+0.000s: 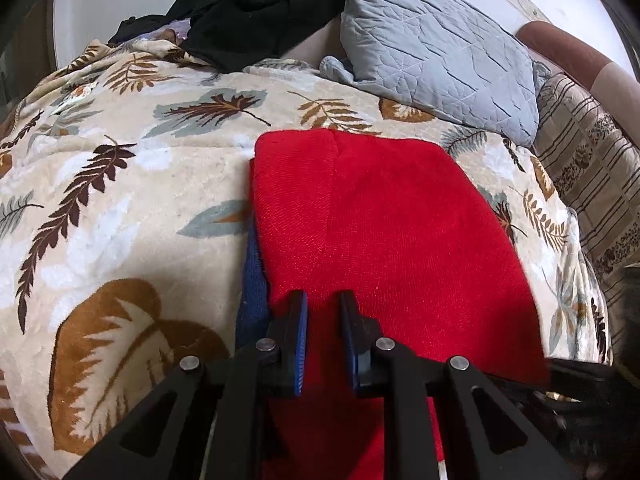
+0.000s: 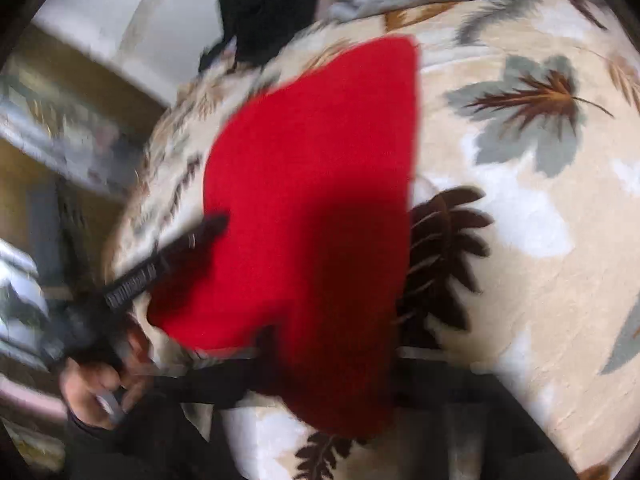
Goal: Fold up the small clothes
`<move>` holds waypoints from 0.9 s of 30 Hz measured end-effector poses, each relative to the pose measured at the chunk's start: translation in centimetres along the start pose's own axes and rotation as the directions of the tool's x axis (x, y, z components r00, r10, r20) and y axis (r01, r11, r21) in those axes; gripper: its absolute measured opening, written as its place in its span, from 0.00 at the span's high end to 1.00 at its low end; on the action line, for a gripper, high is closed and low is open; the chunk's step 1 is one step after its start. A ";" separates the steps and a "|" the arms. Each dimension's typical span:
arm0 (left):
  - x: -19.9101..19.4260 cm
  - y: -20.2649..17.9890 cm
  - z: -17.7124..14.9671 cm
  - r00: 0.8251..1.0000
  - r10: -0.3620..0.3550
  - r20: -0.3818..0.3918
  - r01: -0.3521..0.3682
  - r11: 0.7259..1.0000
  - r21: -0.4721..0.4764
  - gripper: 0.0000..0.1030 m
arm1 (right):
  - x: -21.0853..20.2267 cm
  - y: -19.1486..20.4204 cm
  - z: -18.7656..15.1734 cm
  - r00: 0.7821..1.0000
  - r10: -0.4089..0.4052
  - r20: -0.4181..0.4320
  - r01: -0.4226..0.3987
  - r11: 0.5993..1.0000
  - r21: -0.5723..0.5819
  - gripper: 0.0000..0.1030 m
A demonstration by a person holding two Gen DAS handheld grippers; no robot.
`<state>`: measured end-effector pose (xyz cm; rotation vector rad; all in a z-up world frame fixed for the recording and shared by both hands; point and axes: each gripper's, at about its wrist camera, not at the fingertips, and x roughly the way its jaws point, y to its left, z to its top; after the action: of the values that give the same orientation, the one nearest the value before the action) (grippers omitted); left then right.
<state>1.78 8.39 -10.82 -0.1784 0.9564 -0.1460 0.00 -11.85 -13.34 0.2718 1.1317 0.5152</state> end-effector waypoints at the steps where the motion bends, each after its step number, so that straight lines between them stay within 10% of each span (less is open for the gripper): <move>1: 0.0 0.1 0.1 1.000 -0.005 -0.001 0.005 1.000 -0.007 0.82 | -0.7 1.7 -0.1 0.998 -0.053 0.025 0.055 0.996 -0.074 0.72; 4: 0.2 0.1 0.2 1.000 -0.025 -0.010 0.025 1.000 -0.019 0.82 | -0.4 2.3 0.2 0.994 -0.104 0.025 0.106 0.989 -0.107 0.71; 7: -1.1 0.6 0.5 0.998 -0.064 -0.020 0.063 0.997 -0.044 0.82 | -0.2 -1.2 0.0 1.000 -0.007 0.001 0.007 0.998 0.063 0.38; 12: -3.9 4.9 0.2 0.962 -0.267 0.065 0.274 0.928 -0.251 0.26 | -3.8 -1.0 0.0 0.995 -0.008 0.098 0.006 1.000 0.028 0.32; 14: -2.3 5.6 -0.6 0.949 -0.315 -0.009 0.301 0.915 -0.270 0.27 | -4.8 -0.3 0.6 0.990 0.000 0.144 -0.003 1.000 0.024 0.31; 16: -0.6 5.6 -1.6 0.961 -0.259 -0.091 0.230 0.941 -0.250 0.76 | -5.6 0.9 1.3 0.981 0.028 0.190 -0.028 1.000 -0.001 0.30; 24: -1.5 5.0 -1.2 0.960 -0.261 -0.097 0.235 0.947 -0.220 0.78 | -3.4 4.0 2.8 0.984 0.038 0.175 -0.025 0.997 -0.075 0.29; 27: -3.3 5.0 0.8 0.965 -0.259 -0.029 0.247 0.946 -0.209 0.59 | -2.5 4.2 3.6 0.983 0.052 0.176 -0.040 0.997 -0.070 0.29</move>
<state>0.82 14.05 -8.82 -0.4902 1.0023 -0.2912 1.43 -9.41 -8.00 0.2813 0.9344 0.5575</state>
